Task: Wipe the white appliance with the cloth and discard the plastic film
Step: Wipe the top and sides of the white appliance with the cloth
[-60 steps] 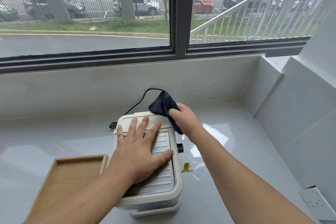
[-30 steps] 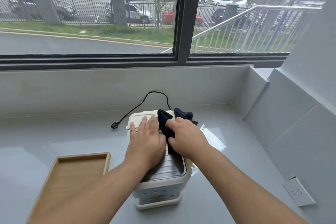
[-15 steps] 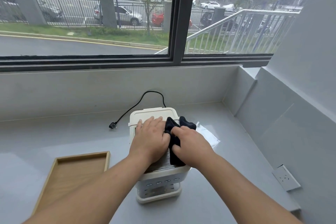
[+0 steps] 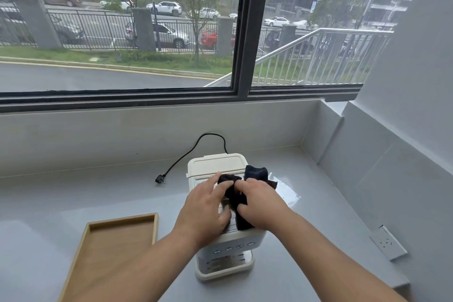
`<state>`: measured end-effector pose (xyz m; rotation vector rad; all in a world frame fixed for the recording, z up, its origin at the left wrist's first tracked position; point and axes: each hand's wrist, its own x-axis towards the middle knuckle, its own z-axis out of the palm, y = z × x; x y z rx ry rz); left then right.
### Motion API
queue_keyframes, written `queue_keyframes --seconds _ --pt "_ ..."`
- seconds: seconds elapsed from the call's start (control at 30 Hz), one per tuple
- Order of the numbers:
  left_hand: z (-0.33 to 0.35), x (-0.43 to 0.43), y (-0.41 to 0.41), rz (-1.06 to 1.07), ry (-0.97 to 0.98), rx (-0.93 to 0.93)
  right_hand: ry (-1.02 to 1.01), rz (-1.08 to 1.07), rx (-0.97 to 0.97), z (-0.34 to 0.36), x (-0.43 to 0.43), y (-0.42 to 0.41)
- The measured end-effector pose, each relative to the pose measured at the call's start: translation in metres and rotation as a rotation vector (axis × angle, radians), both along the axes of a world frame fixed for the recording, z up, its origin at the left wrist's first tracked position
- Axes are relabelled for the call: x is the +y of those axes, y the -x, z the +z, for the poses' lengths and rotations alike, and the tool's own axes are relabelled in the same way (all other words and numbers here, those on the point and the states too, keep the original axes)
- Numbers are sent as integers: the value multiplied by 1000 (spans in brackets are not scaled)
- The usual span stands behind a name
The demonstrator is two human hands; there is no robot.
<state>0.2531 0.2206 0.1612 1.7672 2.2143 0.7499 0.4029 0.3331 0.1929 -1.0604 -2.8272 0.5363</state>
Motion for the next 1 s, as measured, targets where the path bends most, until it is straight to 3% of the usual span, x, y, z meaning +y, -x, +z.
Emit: queue_keyframes --seconds 0.2,0.47,0.73,1.0 --pt "1 -20 17 50 -11 -33 283 -23 232 6 -33 39" --pt "18 -24 41 12 99 44 410 -146 258 18 -47 39" --pt "34 -26 62 -32 60 90 -144 -103 116 31 -56 19" --pt "53 -29 71 -87 34 140 -255 -199 -41 33 -62 14"
